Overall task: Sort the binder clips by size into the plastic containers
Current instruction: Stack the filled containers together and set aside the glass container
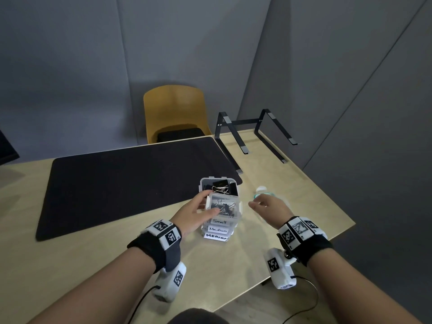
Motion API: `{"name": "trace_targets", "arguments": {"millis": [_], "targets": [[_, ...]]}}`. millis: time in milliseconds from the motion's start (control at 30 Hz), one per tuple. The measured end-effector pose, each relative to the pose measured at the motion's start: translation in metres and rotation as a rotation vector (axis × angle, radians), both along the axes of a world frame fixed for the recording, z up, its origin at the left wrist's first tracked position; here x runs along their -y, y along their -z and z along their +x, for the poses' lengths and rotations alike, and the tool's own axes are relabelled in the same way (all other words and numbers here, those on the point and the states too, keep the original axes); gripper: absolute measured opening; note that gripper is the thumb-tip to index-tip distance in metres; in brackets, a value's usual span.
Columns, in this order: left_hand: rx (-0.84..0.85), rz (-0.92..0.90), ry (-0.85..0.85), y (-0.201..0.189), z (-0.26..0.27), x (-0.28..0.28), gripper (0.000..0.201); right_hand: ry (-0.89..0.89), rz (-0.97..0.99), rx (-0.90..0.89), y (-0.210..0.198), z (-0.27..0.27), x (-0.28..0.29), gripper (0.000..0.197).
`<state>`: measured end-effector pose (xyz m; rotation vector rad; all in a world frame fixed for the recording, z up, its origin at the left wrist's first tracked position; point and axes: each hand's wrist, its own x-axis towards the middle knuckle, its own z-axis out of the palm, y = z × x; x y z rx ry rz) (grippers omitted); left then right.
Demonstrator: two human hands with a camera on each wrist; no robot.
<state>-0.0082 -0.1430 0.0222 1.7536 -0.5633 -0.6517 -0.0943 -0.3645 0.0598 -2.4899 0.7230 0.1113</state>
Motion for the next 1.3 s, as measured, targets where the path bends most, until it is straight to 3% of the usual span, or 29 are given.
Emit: {"name": "trace_targets", "arguments": {"millis": [200, 300, 467, 633, 800, 900, 1100, 1300], "targets": [[-0.079, -0.016, -0.148, 0.005, 0.003, -0.002, 0.02, 0.196, -0.112, -0.146, 0.031, 0.007, 0.059, 0.051], [-0.116, 0.009, -0.18, 0.007, 0.003, -0.002, 0.024, 0.268, -0.138, -0.232, 0.044, 0.009, 0.074, 0.06], [-0.076, 0.136, -0.211, 0.021, 0.018, 0.005, 0.014, 0.29, -0.172, -0.317, 0.065, 0.015, 0.093, 0.075], [-0.043, 0.225, -0.277, 0.026, 0.032, 0.012, 0.007, 0.268, -0.159, -0.333, 0.078, 0.021, 0.108, 0.096], [-0.005, 0.253, -0.338, 0.027, 0.044, 0.022, 0.014, 0.284, -0.056, -0.269, 0.08, 0.029, 0.123, 0.107], [0.002, 0.223, -0.345, 0.031, 0.056, 0.028, 0.022, 0.22, -0.008, -0.171, 0.076, 0.039, 0.131, 0.094], [-0.048, 0.228, -0.413, 0.034, 0.066, 0.041, 0.033, 0.059, 0.06, -0.034, 0.06, 0.059, 0.126, 0.023], [-0.035, 0.213, -0.377, 0.031, 0.067, 0.044, 0.038, -0.017, 0.148, 0.078, 0.047, 0.083, 0.108, 0.017]]}}
